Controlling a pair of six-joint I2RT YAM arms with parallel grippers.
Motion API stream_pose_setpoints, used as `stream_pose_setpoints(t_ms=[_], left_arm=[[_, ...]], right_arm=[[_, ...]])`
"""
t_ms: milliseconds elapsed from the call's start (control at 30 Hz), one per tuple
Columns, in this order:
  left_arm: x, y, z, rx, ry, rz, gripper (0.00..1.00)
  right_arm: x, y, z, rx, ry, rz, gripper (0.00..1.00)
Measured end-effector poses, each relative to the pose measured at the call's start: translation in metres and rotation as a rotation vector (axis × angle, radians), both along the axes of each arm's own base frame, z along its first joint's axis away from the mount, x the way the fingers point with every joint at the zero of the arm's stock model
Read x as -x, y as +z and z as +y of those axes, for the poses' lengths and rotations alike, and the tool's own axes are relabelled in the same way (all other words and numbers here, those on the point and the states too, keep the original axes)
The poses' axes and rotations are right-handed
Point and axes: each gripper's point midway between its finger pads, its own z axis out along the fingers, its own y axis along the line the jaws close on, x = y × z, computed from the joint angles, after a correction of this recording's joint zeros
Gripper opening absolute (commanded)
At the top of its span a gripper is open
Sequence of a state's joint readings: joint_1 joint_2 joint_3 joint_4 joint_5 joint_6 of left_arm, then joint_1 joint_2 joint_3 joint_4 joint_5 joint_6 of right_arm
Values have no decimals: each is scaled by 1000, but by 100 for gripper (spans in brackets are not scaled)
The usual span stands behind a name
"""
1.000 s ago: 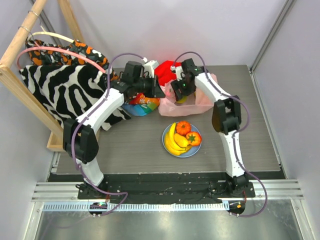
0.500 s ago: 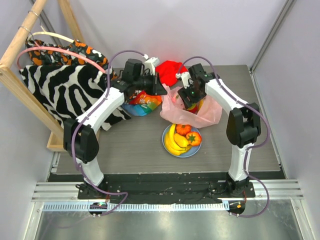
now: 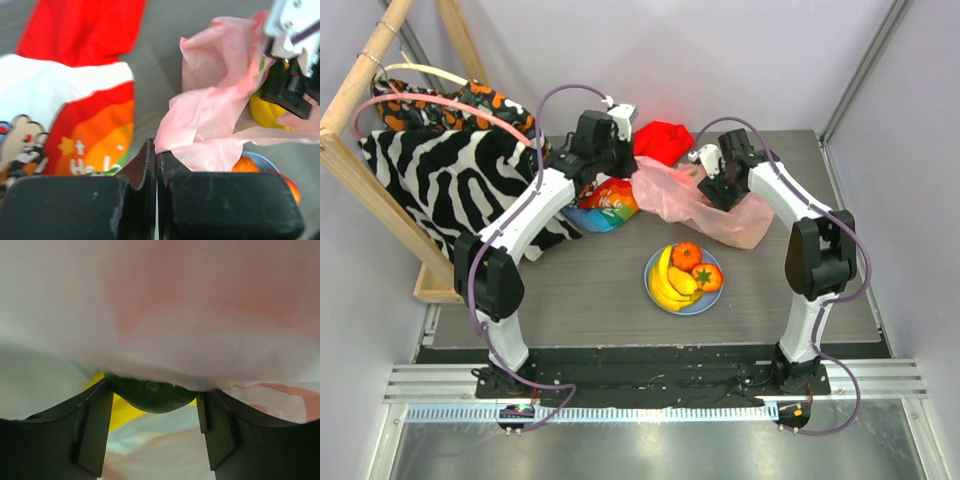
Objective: Take the fake fruits out of the plastic bag
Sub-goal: Take out the fake fruit from the plastic bag, then place the fake fruit on the plate.
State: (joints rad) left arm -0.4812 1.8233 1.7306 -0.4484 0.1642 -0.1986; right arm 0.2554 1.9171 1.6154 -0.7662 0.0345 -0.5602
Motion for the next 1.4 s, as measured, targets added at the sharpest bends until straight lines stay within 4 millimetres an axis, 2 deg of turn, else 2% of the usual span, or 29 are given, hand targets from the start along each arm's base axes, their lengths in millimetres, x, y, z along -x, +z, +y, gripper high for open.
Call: stream_pose_setpoints(t_ms=[133, 267, 400, 500, 633, 733, 933, 1033, 1167, 1300, 1400], left_arm=[[-18, 18, 19, -35, 80, -67, 0], [-32, 32, 35, -50, 143, -114, 0], [-29, 33, 30, -44, 110, -116, 0], [-23, 30, 20, -22, 65, -99, 0], [-14, 23, 6, -11, 35, -74, 0], [-10, 19, -5, -8, 17, -66, 0], [-17, 11, -13, -2, 16, -49, 0], [-20, 8, -16, 8, 15, -39, 0], [-20, 9, -18, 17, 7, -36, 0], [-19, 9, -19, 19, 3, -34, 0], [-18, 7, -19, 19, -2, -30, 0]], right_arm=[[-11, -2, -29, 51, -17, -20, 43], [-40, 1, -48, 76, -32, -55, 41], [-79, 4, -38, 24, 11, -78, 40], [-80, 11, -17, -96, 84, -36, 40], [-50, 41, 19, -301, 205, 57, 40], [-15, 66, 45, -428, 275, 127, 41], [40, 122, 79, -537, 434, 123, 41], [69, 139, 92, -540, 518, 106, 41], [117, 137, 117, -500, 655, 141, 40], [165, 103, 140, -430, 776, 267, 39], [184, 72, 140, -363, 792, 373, 38]])
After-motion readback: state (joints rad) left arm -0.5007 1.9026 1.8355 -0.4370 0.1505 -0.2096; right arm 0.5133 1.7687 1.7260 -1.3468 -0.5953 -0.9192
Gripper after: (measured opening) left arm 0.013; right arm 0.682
